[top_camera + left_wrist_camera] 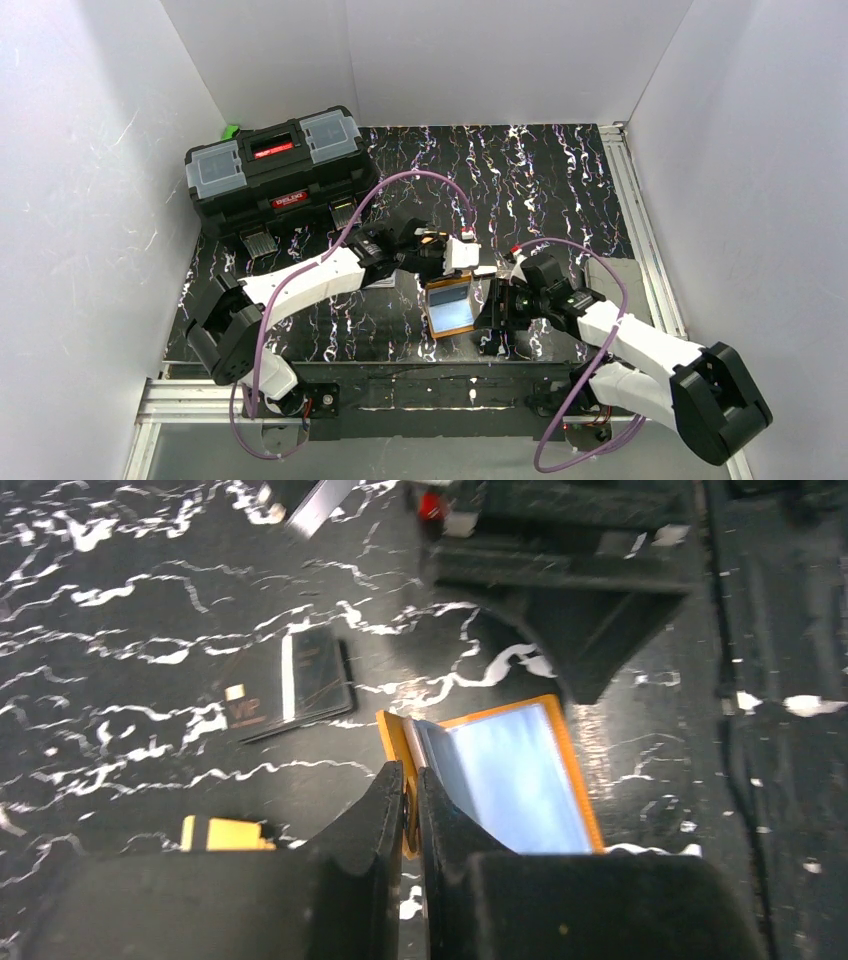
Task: Put the credit cards into the card holder
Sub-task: Close the card holder at the center of the board.
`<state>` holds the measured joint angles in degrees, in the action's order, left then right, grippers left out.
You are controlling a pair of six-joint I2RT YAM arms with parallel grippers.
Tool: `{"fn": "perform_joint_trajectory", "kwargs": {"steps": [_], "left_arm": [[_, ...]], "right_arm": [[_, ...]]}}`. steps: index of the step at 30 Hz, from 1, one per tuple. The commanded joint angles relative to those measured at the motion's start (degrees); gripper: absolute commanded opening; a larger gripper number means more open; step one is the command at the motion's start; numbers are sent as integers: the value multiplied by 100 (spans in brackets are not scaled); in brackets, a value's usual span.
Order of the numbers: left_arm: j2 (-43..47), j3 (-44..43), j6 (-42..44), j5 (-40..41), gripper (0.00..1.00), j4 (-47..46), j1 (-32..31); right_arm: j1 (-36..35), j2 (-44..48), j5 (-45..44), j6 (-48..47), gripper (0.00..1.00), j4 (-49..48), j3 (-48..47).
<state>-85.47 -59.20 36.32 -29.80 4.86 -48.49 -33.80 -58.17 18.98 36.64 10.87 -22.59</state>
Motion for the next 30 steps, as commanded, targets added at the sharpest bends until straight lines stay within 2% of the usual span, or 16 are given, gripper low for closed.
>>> {"fn": "perform_joint_trajectory", "kwargs": {"steps": [1,5,14,20,25,30], "left_arm": [[-104,-294,-216,-1042,0,729,-10],[-28,-156,-235,-1407,0,850,-41],[18,237,-430,-1456,0,620,-398],[-57,315,-552,-1219,0,224,-731],[-57,72,-114,-1145,0,536,-735],[-83,7,-362,-1282,0,617,-884]], "right_arm": [[29,-397,31,-127,61,-237,-218],[73,-298,-91,-16,61,-142,-167],[589,767,-239,13,61,358,-22],[726,587,-266,59,59,580,-86],[734,456,-254,-24,59,383,-257],[796,76,-141,-95,59,277,-689]]}}
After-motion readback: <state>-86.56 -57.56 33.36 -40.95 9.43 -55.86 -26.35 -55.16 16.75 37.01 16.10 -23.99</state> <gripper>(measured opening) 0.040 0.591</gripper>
